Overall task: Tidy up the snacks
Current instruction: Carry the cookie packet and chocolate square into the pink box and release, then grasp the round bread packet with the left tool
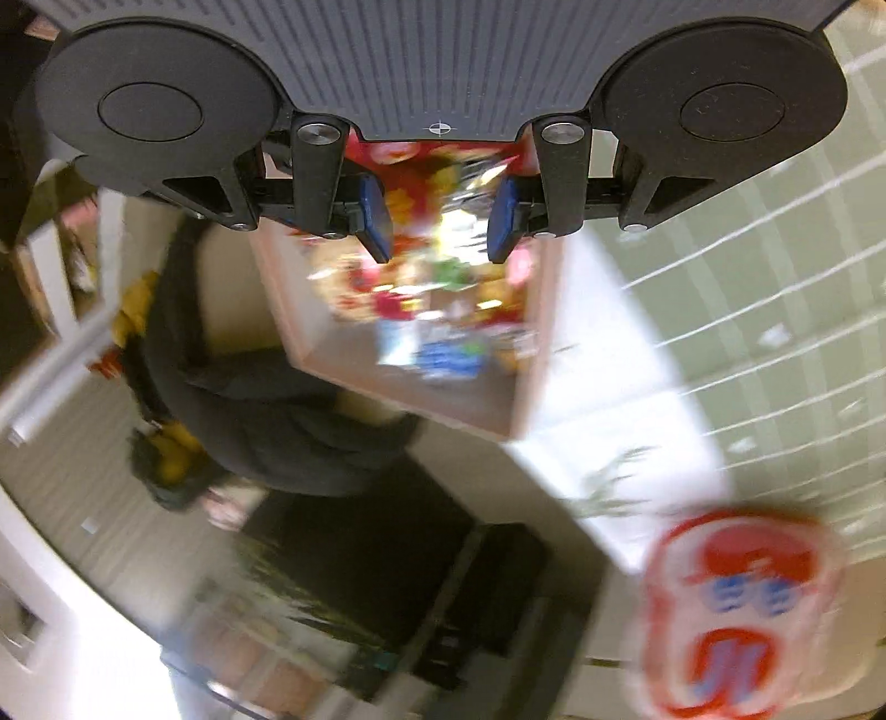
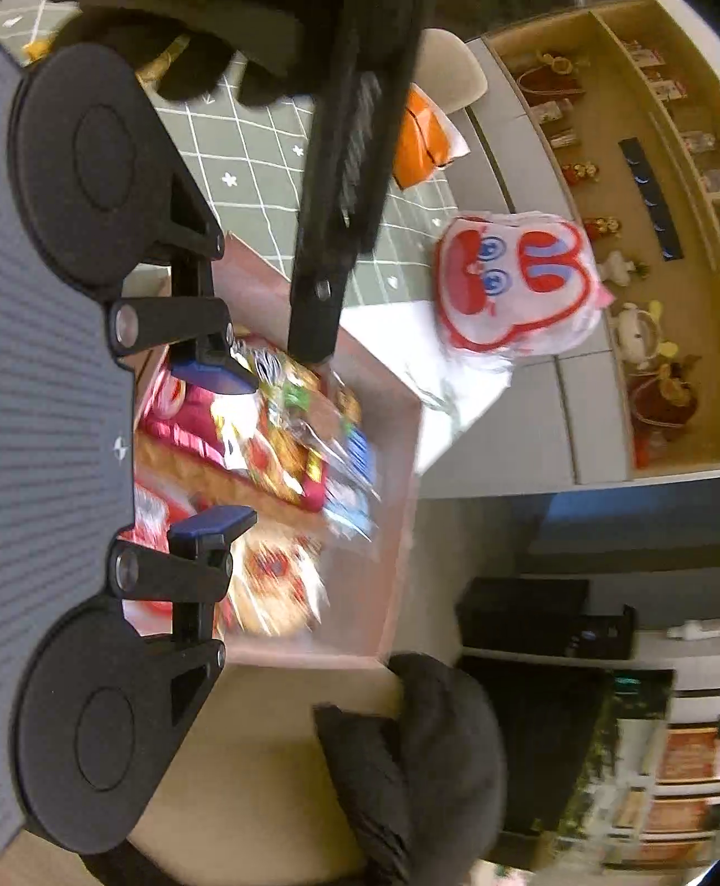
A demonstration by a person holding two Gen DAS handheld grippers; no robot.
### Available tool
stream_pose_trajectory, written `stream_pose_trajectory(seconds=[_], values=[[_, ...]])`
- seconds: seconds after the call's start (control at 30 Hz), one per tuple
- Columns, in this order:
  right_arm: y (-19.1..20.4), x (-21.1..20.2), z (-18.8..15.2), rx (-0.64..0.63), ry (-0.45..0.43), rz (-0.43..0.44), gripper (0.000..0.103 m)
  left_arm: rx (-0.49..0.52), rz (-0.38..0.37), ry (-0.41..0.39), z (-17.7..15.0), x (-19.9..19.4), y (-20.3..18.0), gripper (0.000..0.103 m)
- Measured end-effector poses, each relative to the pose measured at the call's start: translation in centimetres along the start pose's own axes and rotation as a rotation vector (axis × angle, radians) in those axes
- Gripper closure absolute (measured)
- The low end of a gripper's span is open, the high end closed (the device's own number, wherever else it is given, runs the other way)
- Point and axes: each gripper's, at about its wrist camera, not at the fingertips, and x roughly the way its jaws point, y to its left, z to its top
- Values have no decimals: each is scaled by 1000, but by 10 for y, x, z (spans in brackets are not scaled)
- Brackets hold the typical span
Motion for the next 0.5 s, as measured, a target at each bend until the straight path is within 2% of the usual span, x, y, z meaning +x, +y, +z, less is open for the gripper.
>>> stream_pose_trajectory(seconds=[0.13,0.2,0.33,0.4,0.47,0.5], values=[[16,13,-16,59,50,86,60,-53,33,-33,-20,-32,19,61],[22,9,-24,48,14,66,61,-49,72,-45,-28,-50,32,61],[9,0,-35,123,46,140,61,-82,166,-81,-43,-88,58,61],[10,-7,-38,90,51,149,60,-118,220,-104,-54,-107,77,61],[19,-17,-42,36,29,116,60,-160,302,-112,-65,-125,99,61],[26,-25,-44,2,3,106,56,-177,337,-112,-69,-132,108,61]])
